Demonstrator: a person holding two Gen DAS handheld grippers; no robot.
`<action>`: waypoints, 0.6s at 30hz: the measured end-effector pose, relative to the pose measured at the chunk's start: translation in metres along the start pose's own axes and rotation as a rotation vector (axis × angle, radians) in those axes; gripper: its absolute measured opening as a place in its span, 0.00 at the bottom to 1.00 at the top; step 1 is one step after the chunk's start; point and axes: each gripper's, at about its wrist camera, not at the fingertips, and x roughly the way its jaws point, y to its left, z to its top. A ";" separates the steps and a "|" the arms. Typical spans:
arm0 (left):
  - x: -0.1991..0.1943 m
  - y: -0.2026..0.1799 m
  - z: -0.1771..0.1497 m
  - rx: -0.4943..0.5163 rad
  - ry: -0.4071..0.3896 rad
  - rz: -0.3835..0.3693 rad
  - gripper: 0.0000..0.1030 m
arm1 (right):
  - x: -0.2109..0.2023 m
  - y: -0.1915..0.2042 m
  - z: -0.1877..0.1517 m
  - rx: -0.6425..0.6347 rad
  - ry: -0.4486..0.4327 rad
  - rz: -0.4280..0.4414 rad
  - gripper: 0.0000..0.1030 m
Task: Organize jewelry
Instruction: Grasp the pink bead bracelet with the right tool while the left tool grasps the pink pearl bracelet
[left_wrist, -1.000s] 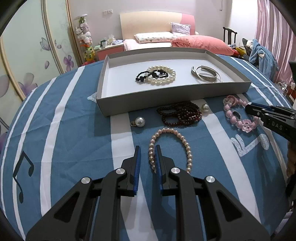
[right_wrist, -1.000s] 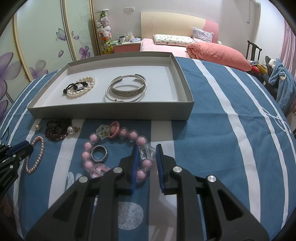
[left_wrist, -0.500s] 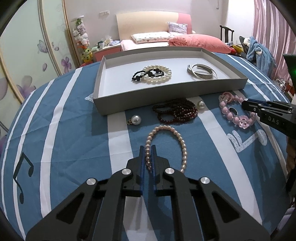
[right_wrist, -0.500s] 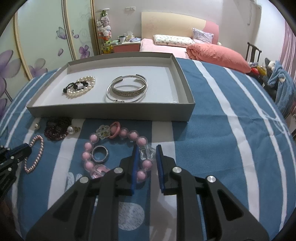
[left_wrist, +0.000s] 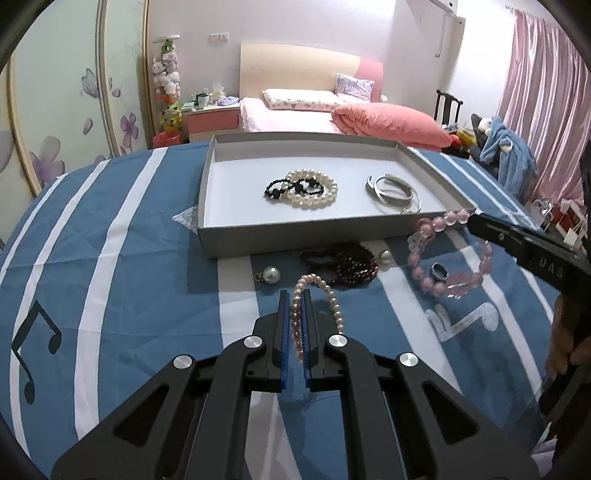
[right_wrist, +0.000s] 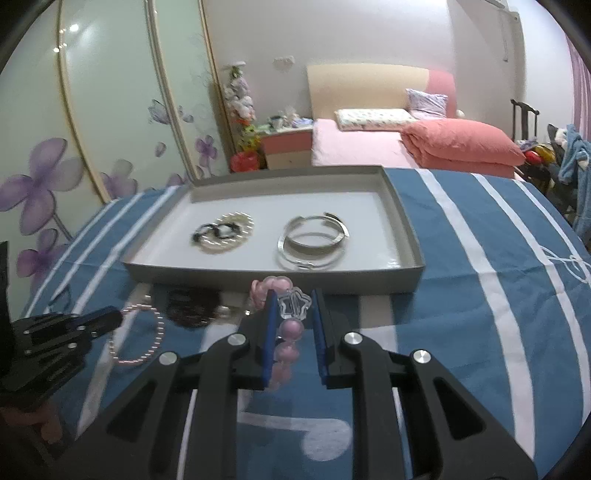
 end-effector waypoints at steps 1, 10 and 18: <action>-0.001 0.000 0.000 -0.005 -0.006 -0.005 0.06 | -0.002 0.002 0.000 0.000 -0.010 0.013 0.18; -0.012 -0.005 0.002 -0.034 -0.052 -0.043 0.06 | -0.015 0.019 -0.001 0.007 -0.055 0.090 0.18; -0.014 -0.004 0.002 -0.065 -0.063 -0.058 0.06 | -0.020 0.023 -0.006 0.036 -0.066 0.130 0.18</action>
